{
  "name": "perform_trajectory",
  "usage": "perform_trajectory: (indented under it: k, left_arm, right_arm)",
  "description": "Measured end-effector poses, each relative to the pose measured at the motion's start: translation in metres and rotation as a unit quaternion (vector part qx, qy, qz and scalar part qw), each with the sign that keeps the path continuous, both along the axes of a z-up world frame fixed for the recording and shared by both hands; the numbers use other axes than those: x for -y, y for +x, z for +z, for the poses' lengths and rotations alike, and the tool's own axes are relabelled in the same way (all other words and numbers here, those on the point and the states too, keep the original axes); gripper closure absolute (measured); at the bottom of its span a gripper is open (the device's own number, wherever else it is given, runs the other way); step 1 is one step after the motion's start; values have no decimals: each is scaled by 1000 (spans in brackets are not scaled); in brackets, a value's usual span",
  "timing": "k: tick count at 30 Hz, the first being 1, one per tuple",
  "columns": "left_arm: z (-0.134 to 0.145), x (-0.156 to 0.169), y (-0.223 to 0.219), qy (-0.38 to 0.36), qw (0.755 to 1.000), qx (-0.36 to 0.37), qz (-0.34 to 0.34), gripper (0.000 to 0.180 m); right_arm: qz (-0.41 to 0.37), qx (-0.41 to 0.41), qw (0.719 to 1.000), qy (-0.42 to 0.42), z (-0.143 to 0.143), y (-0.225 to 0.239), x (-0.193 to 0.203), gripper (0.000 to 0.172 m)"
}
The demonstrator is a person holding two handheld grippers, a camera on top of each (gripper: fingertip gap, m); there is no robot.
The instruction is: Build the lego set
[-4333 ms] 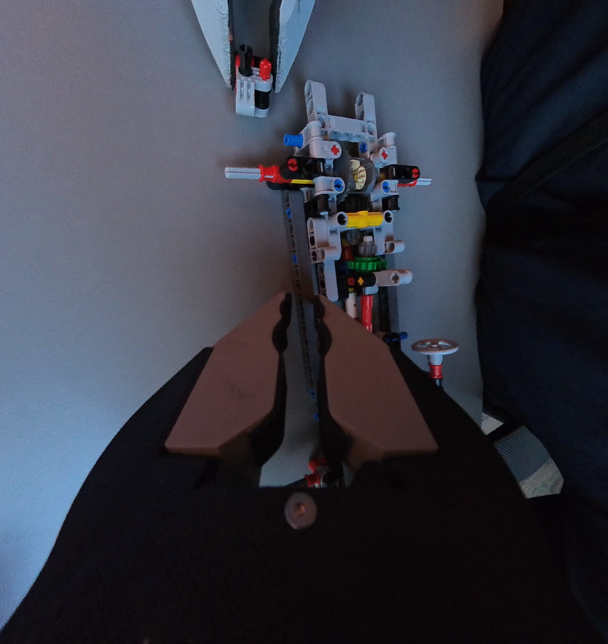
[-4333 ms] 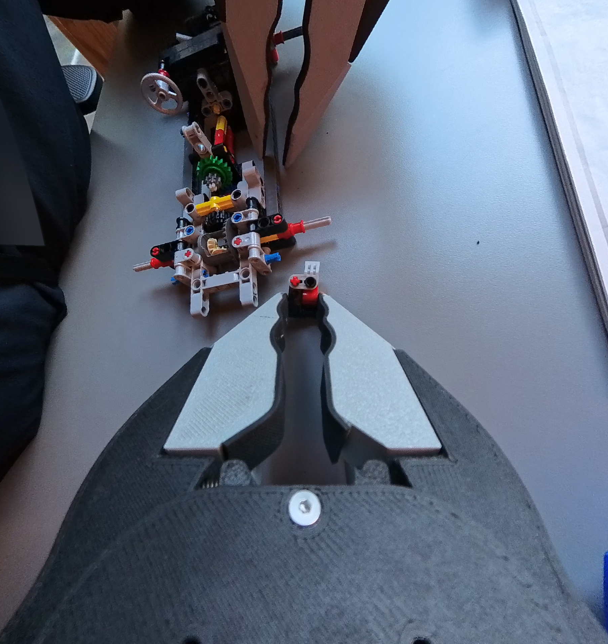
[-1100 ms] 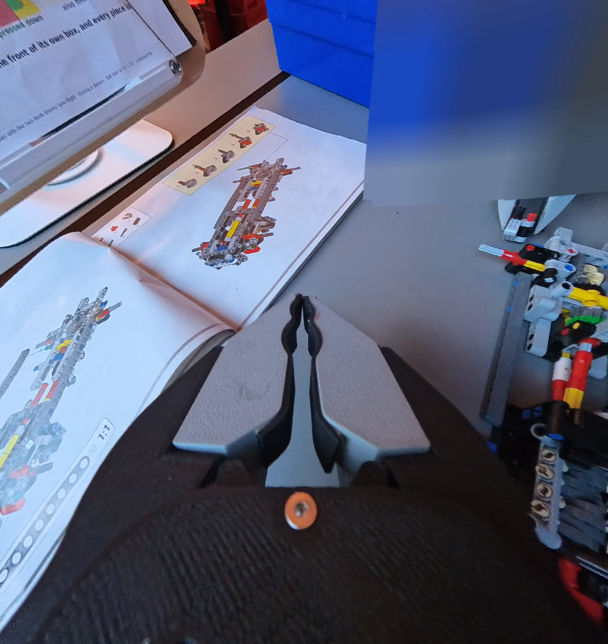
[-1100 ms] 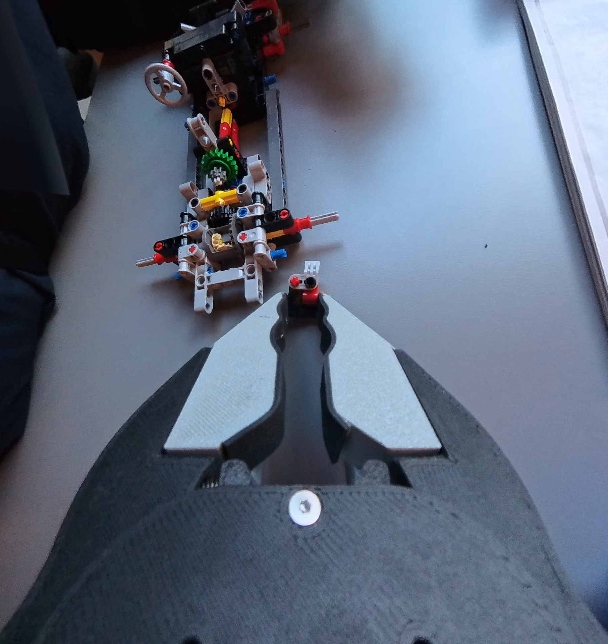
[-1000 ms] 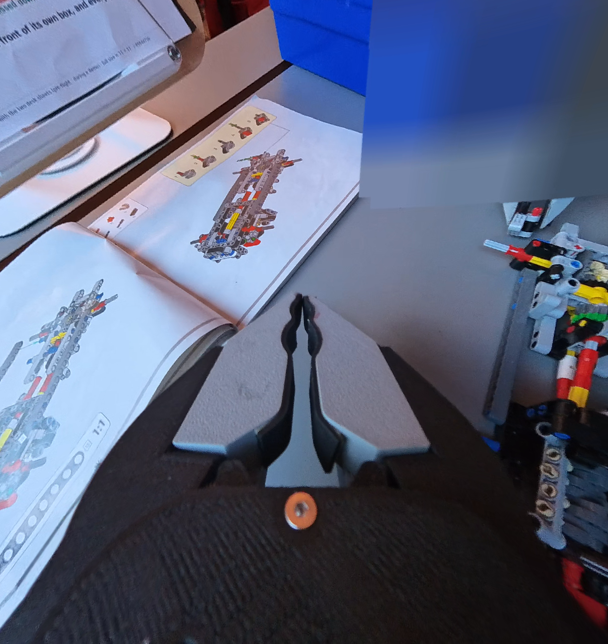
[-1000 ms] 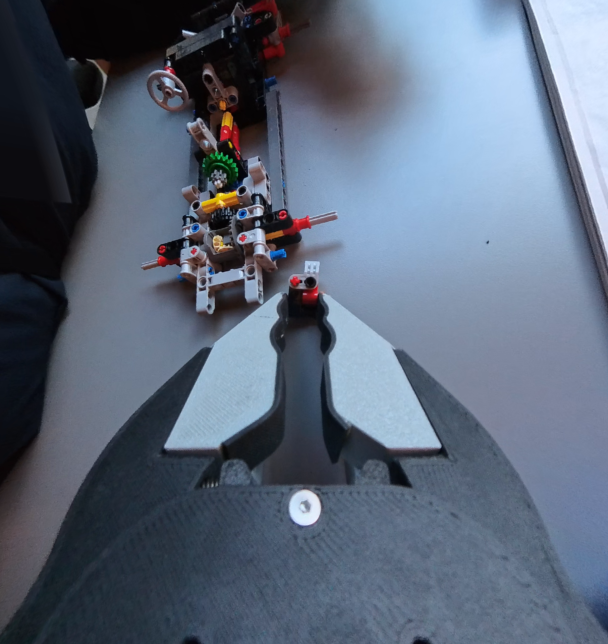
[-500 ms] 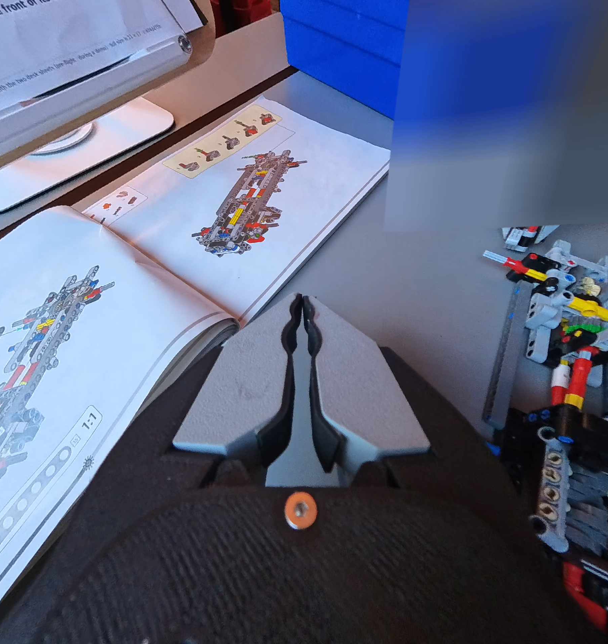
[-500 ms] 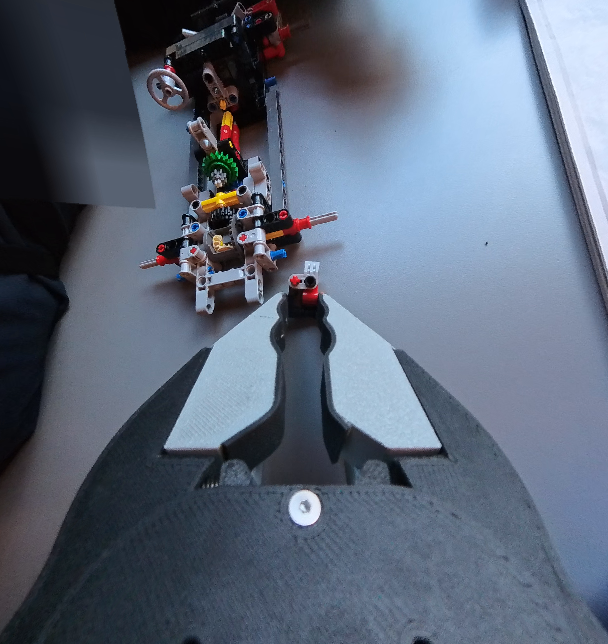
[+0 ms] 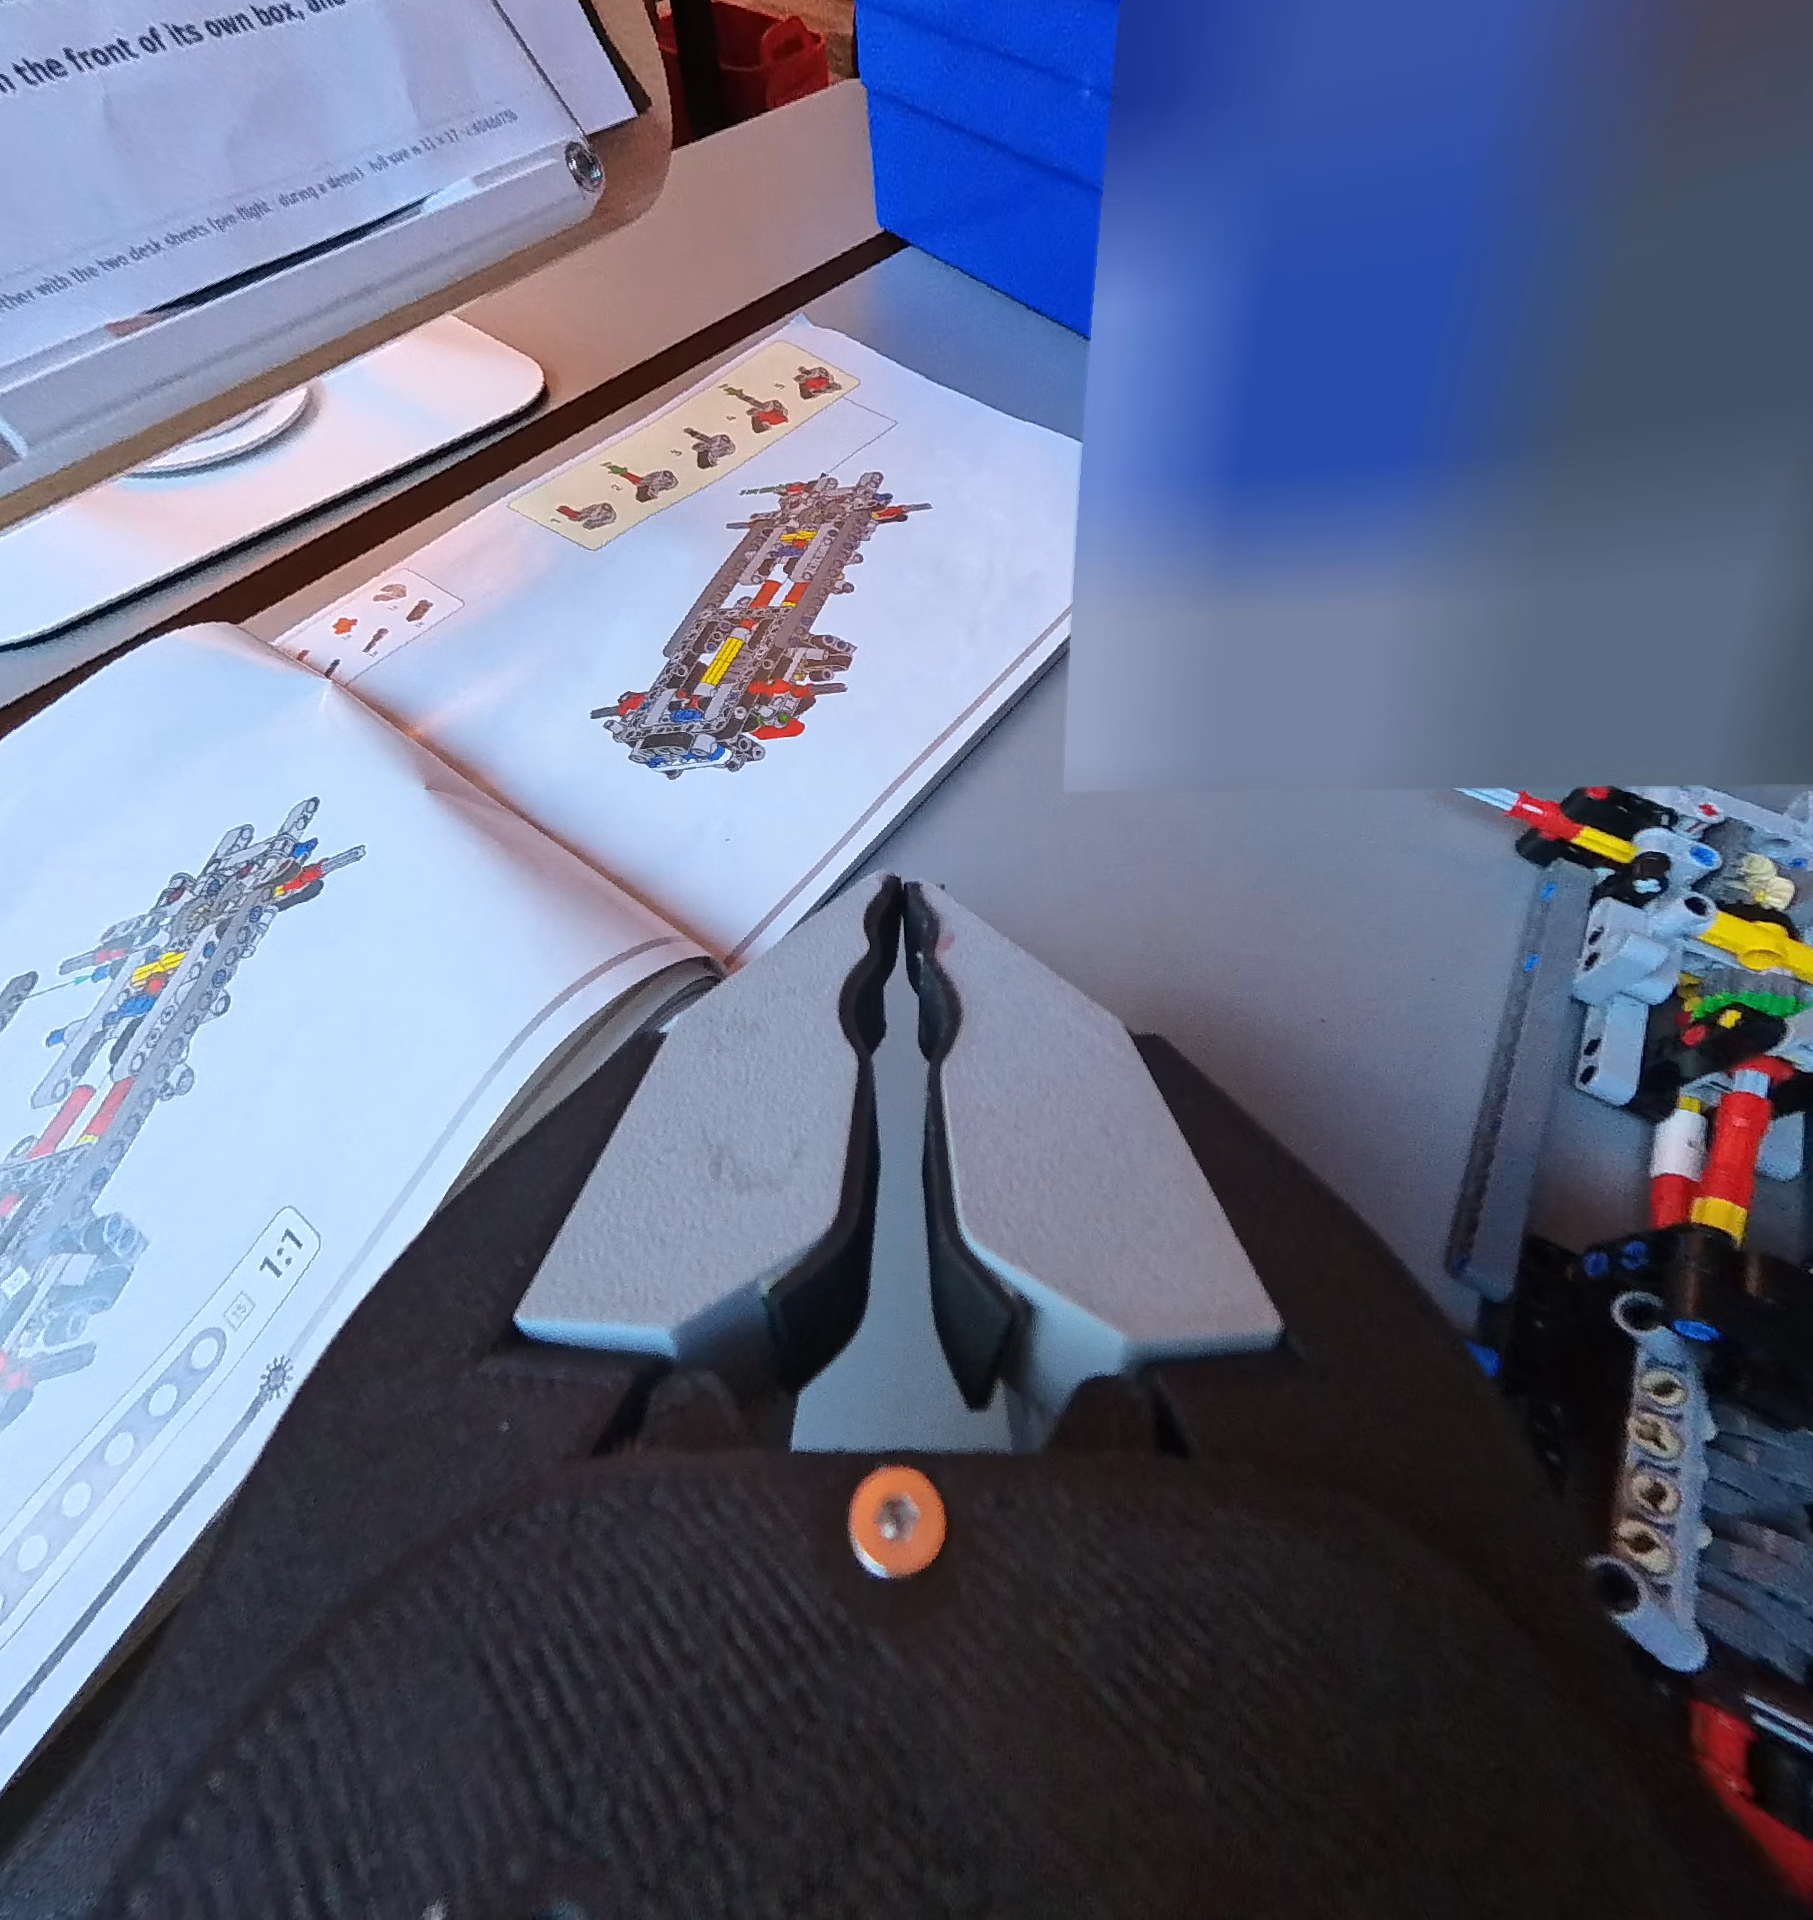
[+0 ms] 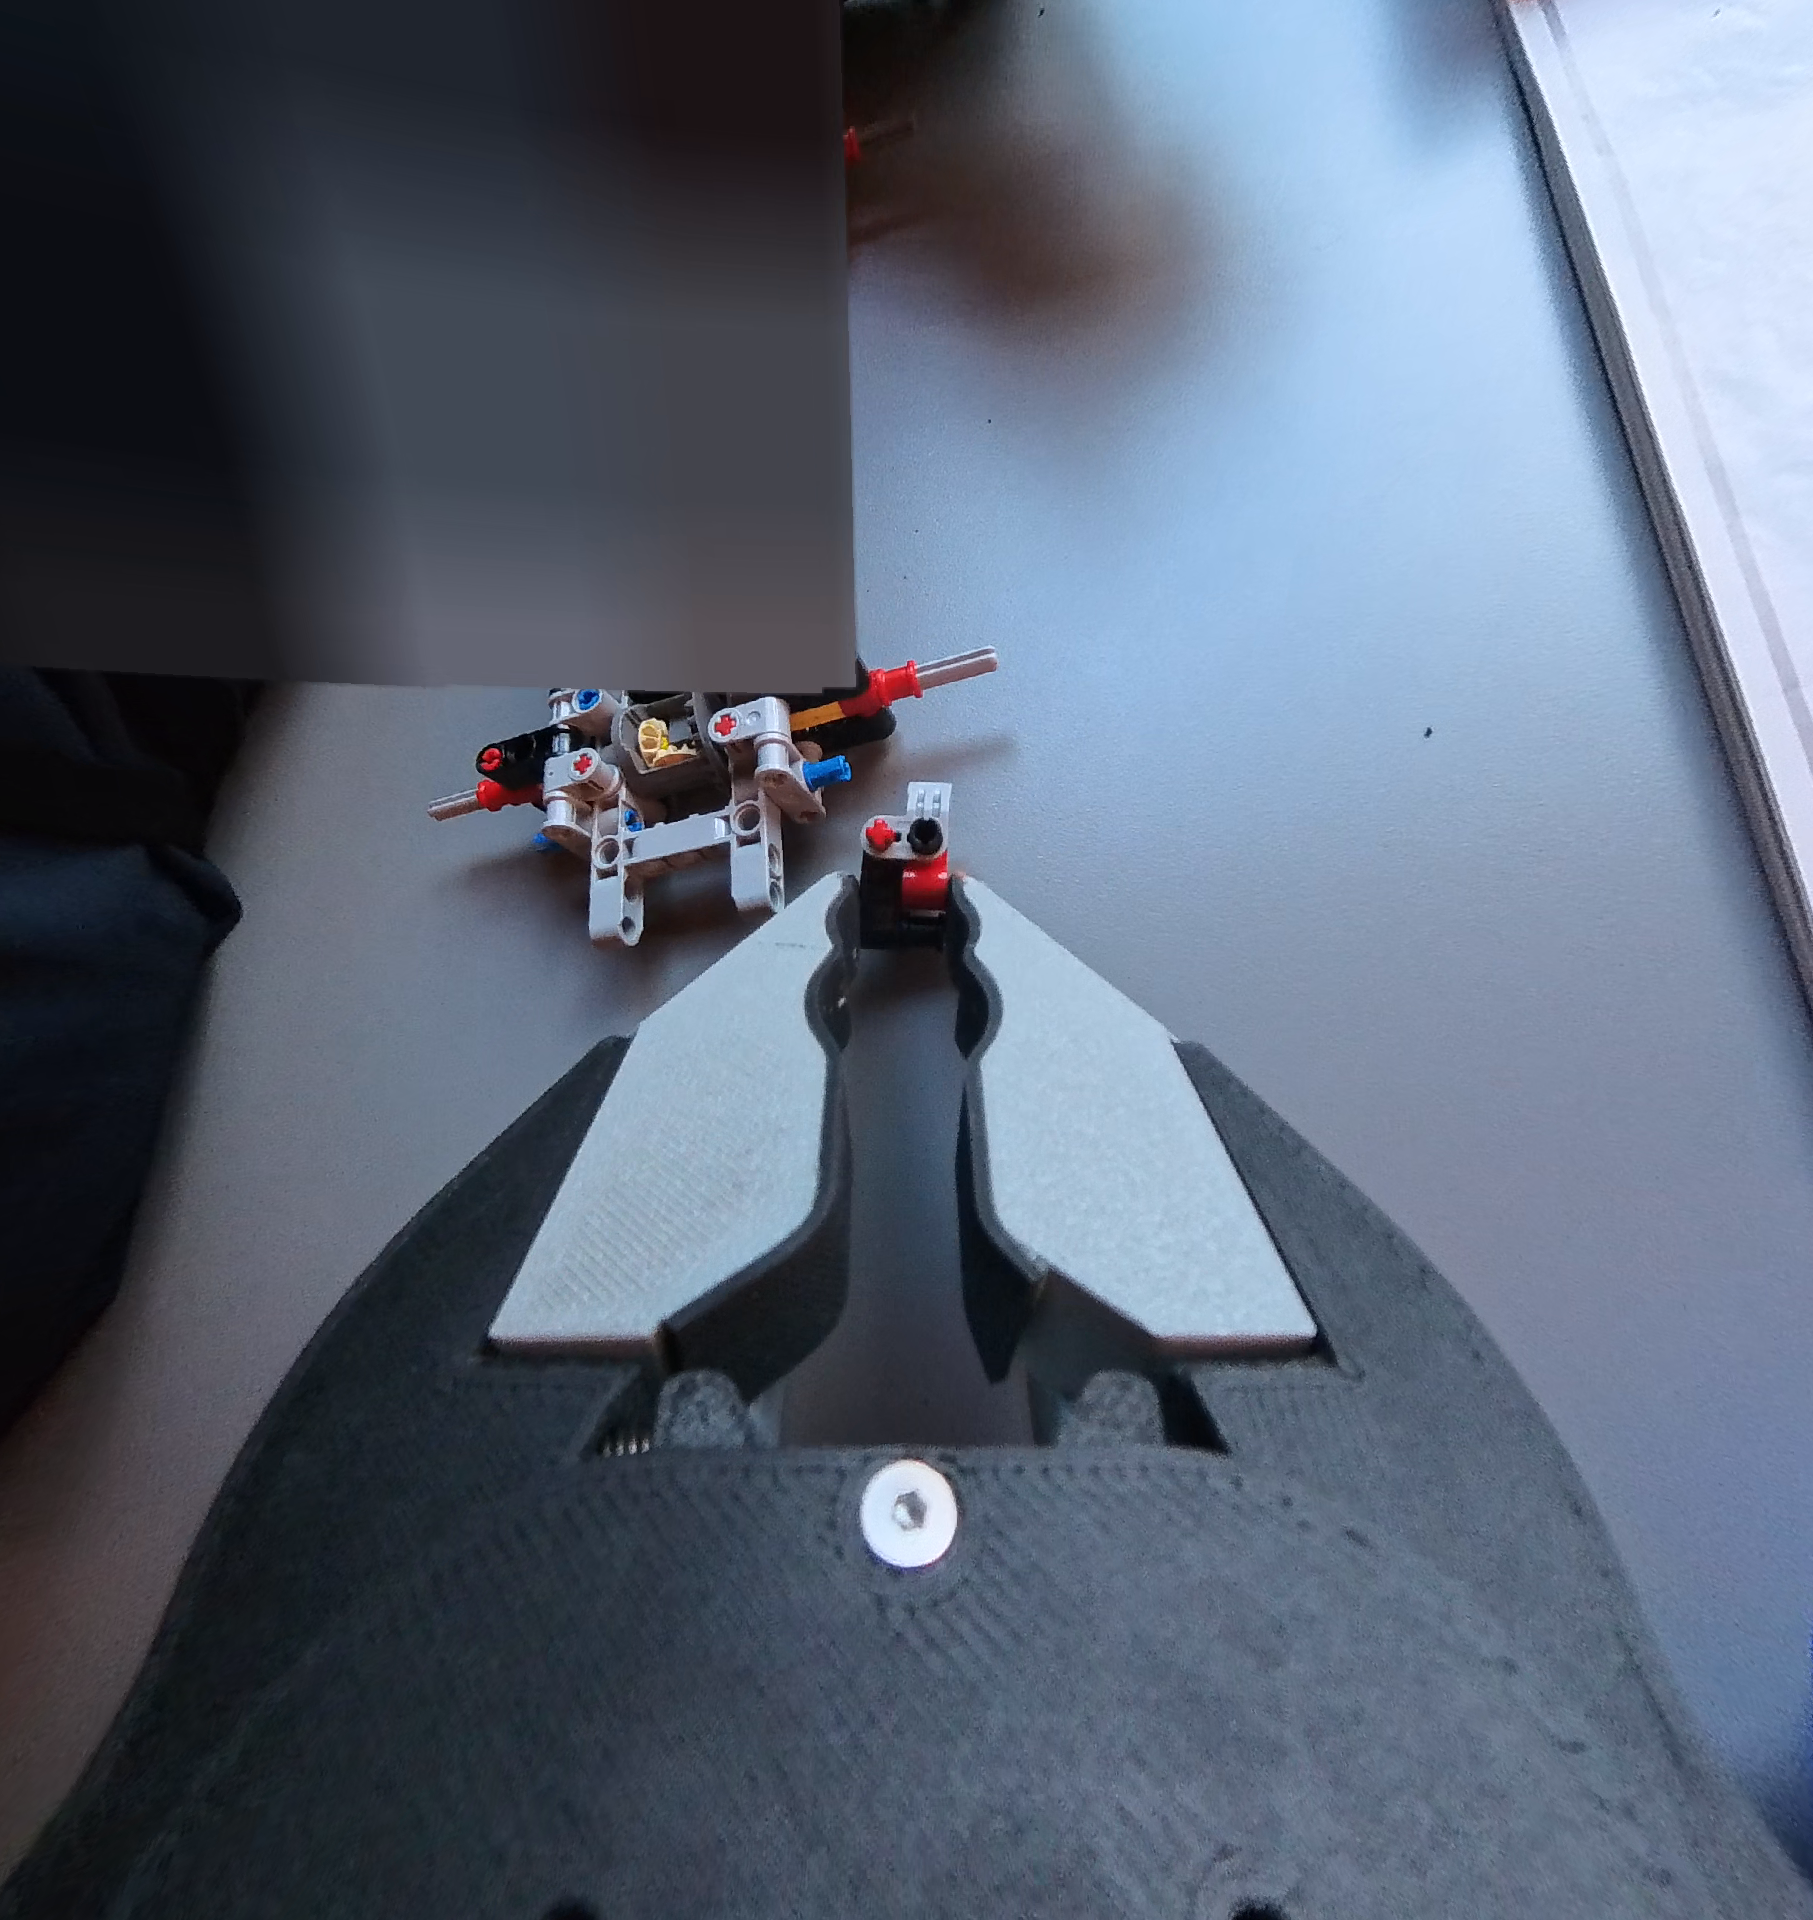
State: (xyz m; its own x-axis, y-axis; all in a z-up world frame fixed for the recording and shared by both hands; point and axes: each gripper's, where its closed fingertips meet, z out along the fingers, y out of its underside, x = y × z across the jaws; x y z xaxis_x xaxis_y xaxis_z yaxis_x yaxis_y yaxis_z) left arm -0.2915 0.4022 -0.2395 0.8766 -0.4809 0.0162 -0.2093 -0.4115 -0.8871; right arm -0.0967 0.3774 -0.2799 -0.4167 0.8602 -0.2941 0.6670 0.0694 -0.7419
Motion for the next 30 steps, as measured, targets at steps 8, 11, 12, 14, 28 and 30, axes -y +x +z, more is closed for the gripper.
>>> perform_trajectory:
  k: [8, 11, 12, 14, 28, 30]
  left_arm:
    - [4, 0, -2, 9, 1000, 15, 4, 180]
    - [5, 0, -3, 9, 1000, 21, 4, 180]
    - [5, 0, -3, 8, 1000, 23, 5, 180]
    - [5, 0, -3, 9, 1000, 24, 4, 180]
    - [0, 0, 0, 3, 1000, 0, 3, 180]
    - [0, 0, 0, 1, 1000, 1, 1, 180]
  right_arm:
    - [-10, -11, 999, -29, 7, -1, -4, 159]
    - [-20, -22, 998, -61, 14, -2, -8, 159]
    - [-24, -26, 997, -71, 17, -2, -9, 159]
    - [-32, -36, 995, -87, 21, -3, -12, 159]
    - [-45, -56, 990, -119, 31, -3, -19, 159]
    - [-44, -54, 990, -119, 31, -3, -18, 159]
